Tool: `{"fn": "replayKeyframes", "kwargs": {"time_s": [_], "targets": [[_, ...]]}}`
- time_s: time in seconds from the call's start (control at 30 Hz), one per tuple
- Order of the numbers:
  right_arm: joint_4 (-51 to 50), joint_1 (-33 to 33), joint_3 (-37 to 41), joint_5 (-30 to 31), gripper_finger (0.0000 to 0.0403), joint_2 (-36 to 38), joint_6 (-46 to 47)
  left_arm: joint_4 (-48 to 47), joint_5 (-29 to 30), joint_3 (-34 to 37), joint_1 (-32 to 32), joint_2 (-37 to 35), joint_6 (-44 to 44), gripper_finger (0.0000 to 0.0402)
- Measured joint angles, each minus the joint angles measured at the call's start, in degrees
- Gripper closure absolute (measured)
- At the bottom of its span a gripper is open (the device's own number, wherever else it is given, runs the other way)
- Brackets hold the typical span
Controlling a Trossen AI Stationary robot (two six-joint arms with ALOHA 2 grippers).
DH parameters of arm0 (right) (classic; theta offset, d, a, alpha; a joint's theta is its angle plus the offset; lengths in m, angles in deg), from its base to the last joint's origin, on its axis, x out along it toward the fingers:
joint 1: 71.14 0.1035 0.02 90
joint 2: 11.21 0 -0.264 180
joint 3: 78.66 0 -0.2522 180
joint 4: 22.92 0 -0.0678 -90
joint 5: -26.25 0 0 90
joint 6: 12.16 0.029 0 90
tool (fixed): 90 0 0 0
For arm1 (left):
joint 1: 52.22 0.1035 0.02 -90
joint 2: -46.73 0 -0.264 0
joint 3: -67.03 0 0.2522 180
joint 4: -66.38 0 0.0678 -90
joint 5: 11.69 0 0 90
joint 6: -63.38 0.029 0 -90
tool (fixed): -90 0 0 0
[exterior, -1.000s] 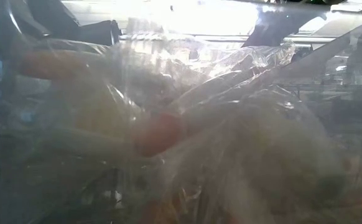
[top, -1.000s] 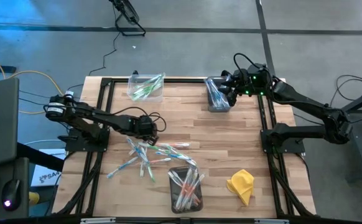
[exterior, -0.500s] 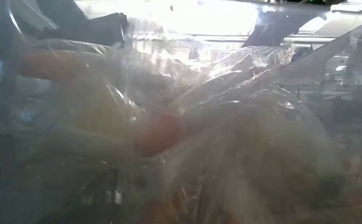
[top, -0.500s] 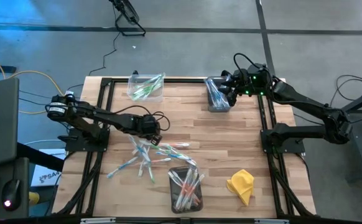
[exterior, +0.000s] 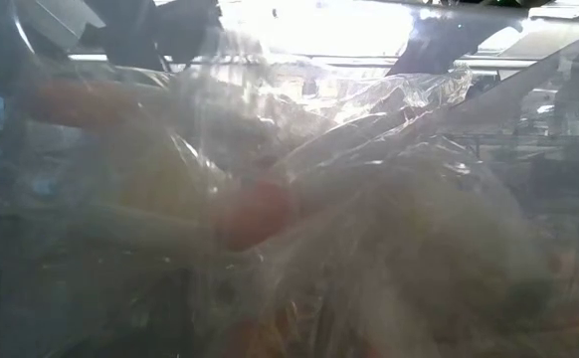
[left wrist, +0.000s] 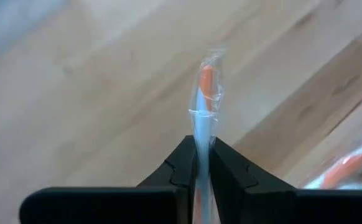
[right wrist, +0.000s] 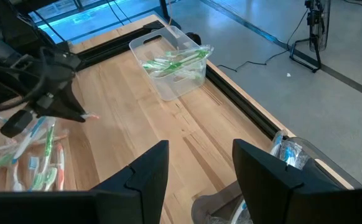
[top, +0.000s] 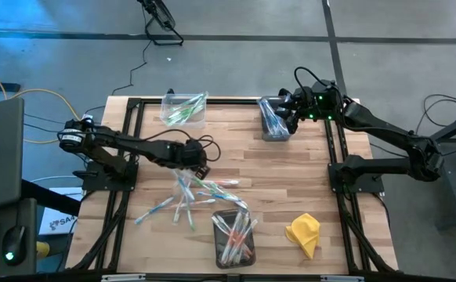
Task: Pick & Place Toothbrushes
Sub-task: Put the orange toothbrush into the bottom black bin
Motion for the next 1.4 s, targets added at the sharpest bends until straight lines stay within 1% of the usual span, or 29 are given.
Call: {"fn": "replayKeyframes", "kwargs": {"time_s": [0.23, 0.53, 0.77, 0.97, 1.3, 1.4], "targets": [[0.00, -0.02, 0.00, 0.00, 0.0232, 0.00, 0.00, 0.03, 5.63, -3.87, 0.04, -0.07, 6.51, 0.0385], [0.00, -0.01, 0.00, 0.00, 0.0232, 0.00, 0.00, -0.03, 9.53, -10.04, 0.04, -0.07, 12.87, 0.0379], [0.00, -0.01, 0.00, 0.00, 0.0232, 0.00, 0.00, 0.02, 13.91, -16.95, 0.04, -0.07, 20.06, 0.0378], [0.00, 0.00, 0.00, 0.00, 0.0232, 0.00, 0.00, 0.00, 14.29, -23.15, 0.02, -0.07, 23.76, 0.0378], [0.00, -0.02, 0.00, 0.00, 0.0232, 0.00, 0.00, -0.04, 14.24, -32.41, 0.00, -0.10, 23.73, 0.0378], [0.00, -0.01, 0.00, 0.00, 0.0232, 0.00, 0.00, 0.05, 11.99, -34.54, -0.02, -0.13, 21.73, 0.0378]]}}
